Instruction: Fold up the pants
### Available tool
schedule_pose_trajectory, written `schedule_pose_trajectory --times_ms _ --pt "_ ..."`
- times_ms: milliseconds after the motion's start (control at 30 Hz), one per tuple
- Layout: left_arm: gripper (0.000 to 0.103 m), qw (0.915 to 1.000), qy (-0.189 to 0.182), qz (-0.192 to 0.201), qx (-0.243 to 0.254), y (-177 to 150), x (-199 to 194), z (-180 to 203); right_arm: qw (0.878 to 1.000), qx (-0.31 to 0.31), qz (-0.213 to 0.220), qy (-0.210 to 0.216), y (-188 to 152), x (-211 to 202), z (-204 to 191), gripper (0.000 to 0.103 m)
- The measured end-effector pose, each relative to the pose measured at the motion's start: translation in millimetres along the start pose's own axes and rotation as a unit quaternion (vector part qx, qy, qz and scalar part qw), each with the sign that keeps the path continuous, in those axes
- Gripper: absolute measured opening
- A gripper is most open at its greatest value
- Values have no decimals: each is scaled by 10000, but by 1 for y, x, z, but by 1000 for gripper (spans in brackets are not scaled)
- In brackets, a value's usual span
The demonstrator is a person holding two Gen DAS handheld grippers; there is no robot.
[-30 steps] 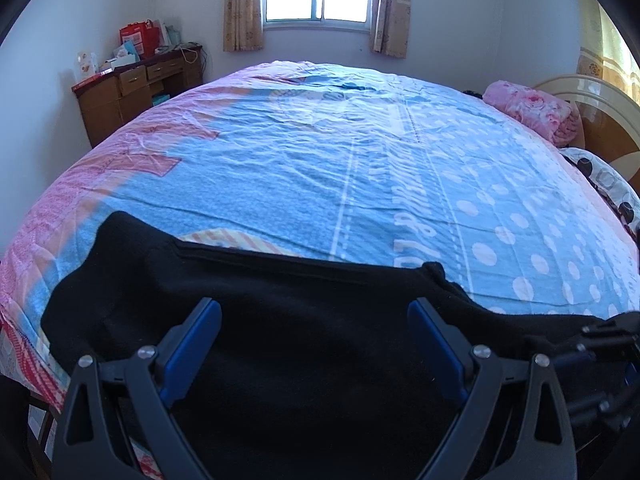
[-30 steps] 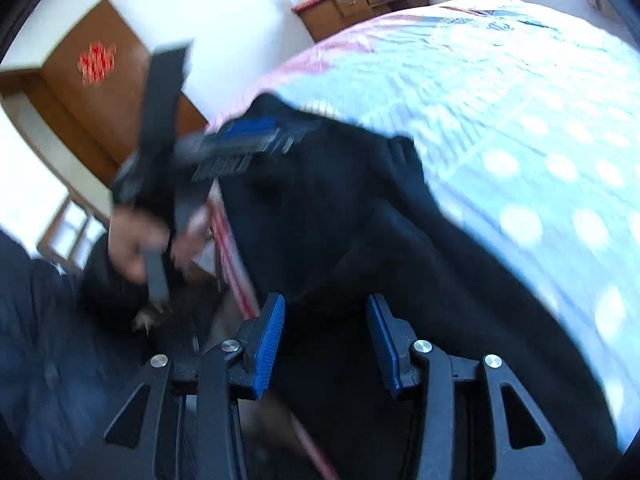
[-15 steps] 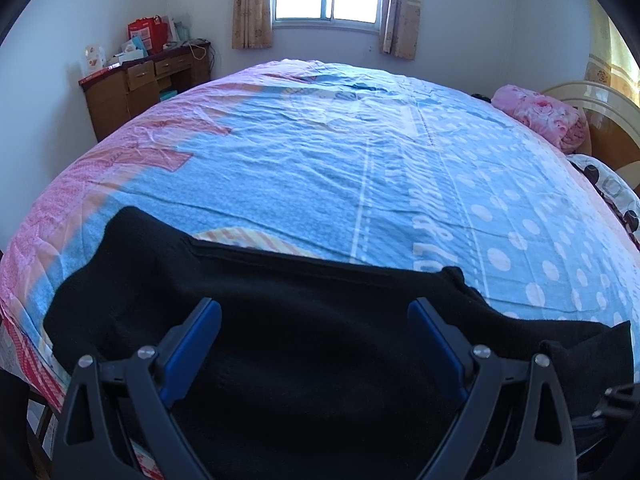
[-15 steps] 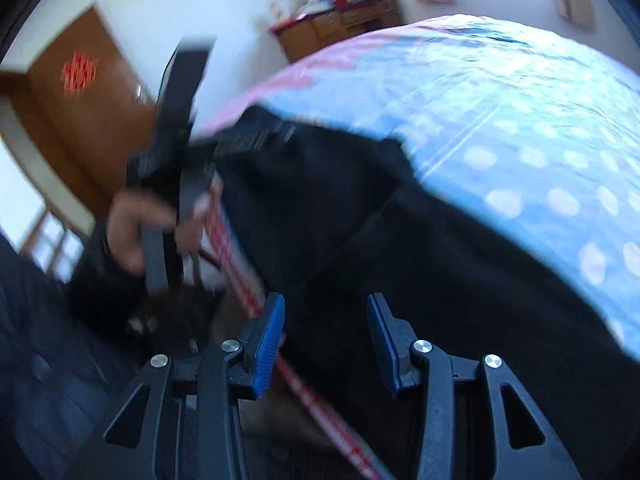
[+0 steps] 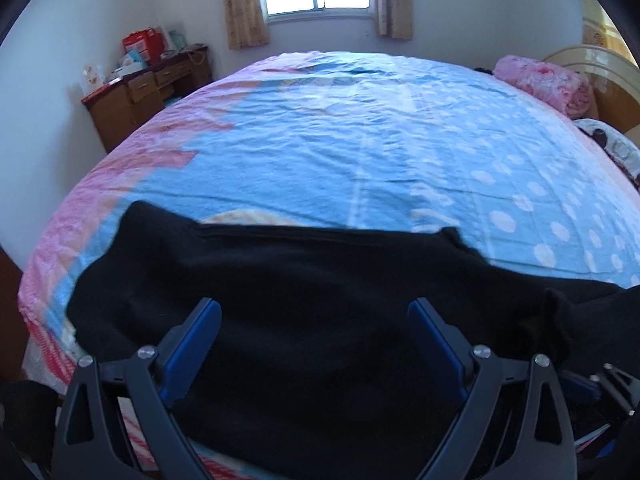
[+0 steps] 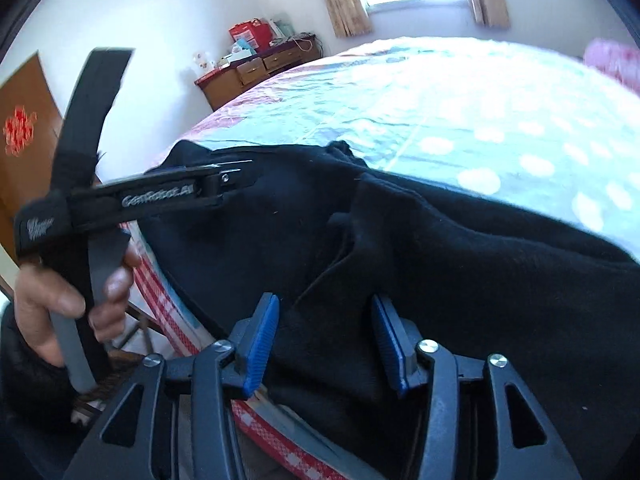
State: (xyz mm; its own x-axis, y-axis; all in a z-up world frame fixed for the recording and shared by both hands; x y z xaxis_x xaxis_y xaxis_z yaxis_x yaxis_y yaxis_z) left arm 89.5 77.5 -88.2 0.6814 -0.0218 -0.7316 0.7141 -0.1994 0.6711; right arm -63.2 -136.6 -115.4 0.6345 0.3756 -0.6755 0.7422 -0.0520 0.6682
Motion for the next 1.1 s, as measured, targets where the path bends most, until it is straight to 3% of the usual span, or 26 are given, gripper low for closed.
schedule_pose_trajectory --times_ms 167,233,400,433,533,567,633,733,833,867,1000,1100 --pt "97 9979 465 -167 -419 -14 0 -45 9944 440 896 356 7 -52 -2 55" --pt "97 9961 712 -156 -492 -20 0 -59 9936 384 981 413 11 -57 -6 55" --pt "96 9951 823 -142 -537 -21 -1 -66 9941 435 918 390 15 -39 -36 55" --pt "91 9945 856 -37 -608 -20 -7 -68 9941 448 905 389 13 -39 -36 55" --pt "95 9872 975 686 -1055 -7 -39 -93 9942 473 888 370 10 -28 -38 55" --pt "102 9846 1053 781 -1153 -4 -43 -103 9940 486 911 361 11 -24 -38 55" --pt "103 9818 1083 757 -1364 -2 -40 -122 9936 527 927 370 11 -21 -38 55" --pt "101 9771 665 470 -1967 -9 -20 -151 9935 587 883 412 9 -20 -35 55" --pt "85 9608 -403 289 -2729 -20 1 -166 9938 613 808 445 7 -16 -34 55" --pt "85 9556 -584 279 -2875 -22 5 -168 9939 624 786 454 7 -14 -34 55" --pt "85 9628 -436 424 -2632 -18 6 -152 9933 723 757 486 6 -14 -29 55" --pt "83 9741 -44 581 -2187 -13 3 -138 9929 819 704 496 5 -12 -25 55"
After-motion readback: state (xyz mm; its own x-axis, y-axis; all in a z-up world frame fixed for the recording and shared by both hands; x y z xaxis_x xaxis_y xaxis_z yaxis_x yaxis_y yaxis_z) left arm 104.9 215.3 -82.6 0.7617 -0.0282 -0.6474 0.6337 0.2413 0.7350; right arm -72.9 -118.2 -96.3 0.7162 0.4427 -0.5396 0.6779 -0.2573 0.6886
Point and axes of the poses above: each gripper's, at about its wrist camera, not at the fingertips, and x roughly the way its jaws point, z to its right, y to its top, the point moved 4 cm from there along x, roughly the way its jaws point, and after that the axes turned 3 degrees about x, right-handed, at the moved point
